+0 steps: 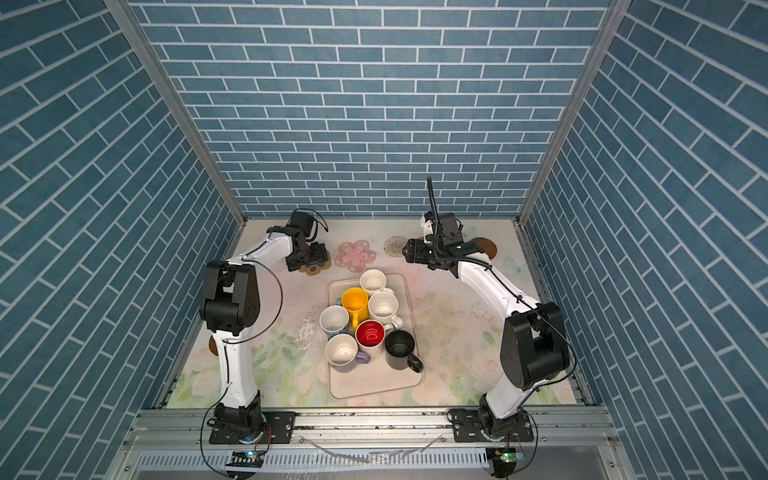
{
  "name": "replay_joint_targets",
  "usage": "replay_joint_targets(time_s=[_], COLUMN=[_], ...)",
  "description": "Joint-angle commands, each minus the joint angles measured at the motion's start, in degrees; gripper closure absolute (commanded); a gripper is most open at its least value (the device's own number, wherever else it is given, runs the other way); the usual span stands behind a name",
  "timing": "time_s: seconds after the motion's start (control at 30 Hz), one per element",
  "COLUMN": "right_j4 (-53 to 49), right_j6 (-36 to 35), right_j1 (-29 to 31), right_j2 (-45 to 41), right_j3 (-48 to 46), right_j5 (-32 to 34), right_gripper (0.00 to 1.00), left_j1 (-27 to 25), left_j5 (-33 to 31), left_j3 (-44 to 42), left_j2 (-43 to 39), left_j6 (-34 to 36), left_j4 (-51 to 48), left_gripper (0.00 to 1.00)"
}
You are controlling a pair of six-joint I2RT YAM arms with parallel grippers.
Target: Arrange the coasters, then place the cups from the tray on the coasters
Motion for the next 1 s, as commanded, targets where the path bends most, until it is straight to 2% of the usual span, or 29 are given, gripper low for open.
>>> replay_joint_targets(time_s=[0.0,0.23,0.53,0.7,0.8,0.97], right_j4=[0.3,2.5,3.5,3.6,3.3,4.5], right_j6=[-0.6,1.1,4.0,5.8,7.0,9.0], right_j1=[-0.2,-0.3,-0.4,-0.5,-0.5,-0.6], right_j2=[-5.0,-13.0,-24.6,-29.7,-31.5,-32.6], right_j3=[0.6,-8.6,-20.7,-26.7,-29.2,-32.4], right_j5=[-0.2,0.7,1.6,2.1,2.1,0.4], right_gripper=[0.28,0.28,0.28,0.28,0.28,0.28], left_j1=[0.2,0.2,0.3,0.3,0.3,1.6], left_j5=[-0.7,-2.4,-6.7,-15.8,-21.2,-24.0], left_j3=[1.2,-5.5,-21.7,-29.3,-31.8,-38.3], left_j2=[-6.5,-17.2,-33.6,-41.9,-43.8,-46.5], left_j6=[0.1,0.1,-2.4,-8.6,-12.7,-18.8], left_j4=[-2.8,-3.4,-2.8,-8.0,-13.8,-18.9], left_gripper=[0.09,0.04,0.01,0.01,0.01,0.01])
